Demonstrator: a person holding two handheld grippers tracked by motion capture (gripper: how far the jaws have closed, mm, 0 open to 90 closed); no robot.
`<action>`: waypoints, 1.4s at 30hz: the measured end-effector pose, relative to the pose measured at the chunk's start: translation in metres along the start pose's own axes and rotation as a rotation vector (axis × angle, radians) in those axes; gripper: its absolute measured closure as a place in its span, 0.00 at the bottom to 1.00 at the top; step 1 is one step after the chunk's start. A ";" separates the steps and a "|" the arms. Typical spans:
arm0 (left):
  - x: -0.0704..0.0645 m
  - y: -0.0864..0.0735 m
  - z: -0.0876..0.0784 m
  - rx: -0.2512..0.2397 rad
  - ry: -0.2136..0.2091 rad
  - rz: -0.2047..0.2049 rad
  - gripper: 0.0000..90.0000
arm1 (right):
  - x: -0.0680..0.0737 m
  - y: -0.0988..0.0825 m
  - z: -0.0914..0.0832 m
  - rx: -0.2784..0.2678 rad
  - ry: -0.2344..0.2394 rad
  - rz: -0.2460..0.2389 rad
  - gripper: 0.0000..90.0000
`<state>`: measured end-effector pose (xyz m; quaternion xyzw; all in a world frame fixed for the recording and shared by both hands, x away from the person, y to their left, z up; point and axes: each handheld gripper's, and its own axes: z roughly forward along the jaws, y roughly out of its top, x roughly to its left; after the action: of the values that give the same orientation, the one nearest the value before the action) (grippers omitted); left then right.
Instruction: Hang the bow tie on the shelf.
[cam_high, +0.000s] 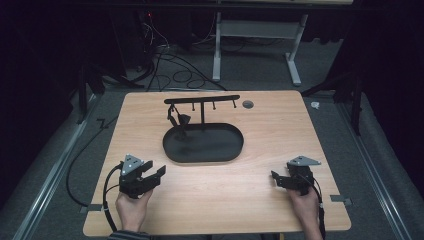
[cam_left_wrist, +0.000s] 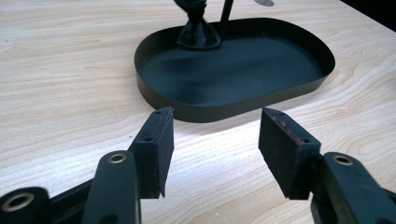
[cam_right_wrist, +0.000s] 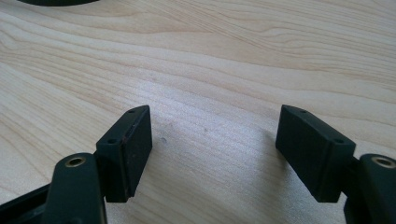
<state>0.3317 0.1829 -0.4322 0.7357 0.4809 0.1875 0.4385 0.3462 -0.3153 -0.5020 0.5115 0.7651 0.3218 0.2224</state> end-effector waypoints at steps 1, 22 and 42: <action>-0.001 -0.001 0.001 0.005 0.001 0.004 0.51 | 0.000 0.000 0.000 0.000 0.000 0.001 0.31; -0.009 -0.019 0.015 0.054 -0.007 0.010 0.50 | 0.000 0.000 0.000 0.000 0.000 0.000 0.32; -0.018 -0.027 0.029 0.092 -0.022 0.024 0.50 | 0.000 0.000 0.000 0.001 0.001 0.001 0.32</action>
<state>0.3293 0.1580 -0.4678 0.7630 0.4752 0.1624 0.4070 0.3460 -0.3152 -0.5020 0.5118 0.7651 0.3219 0.2216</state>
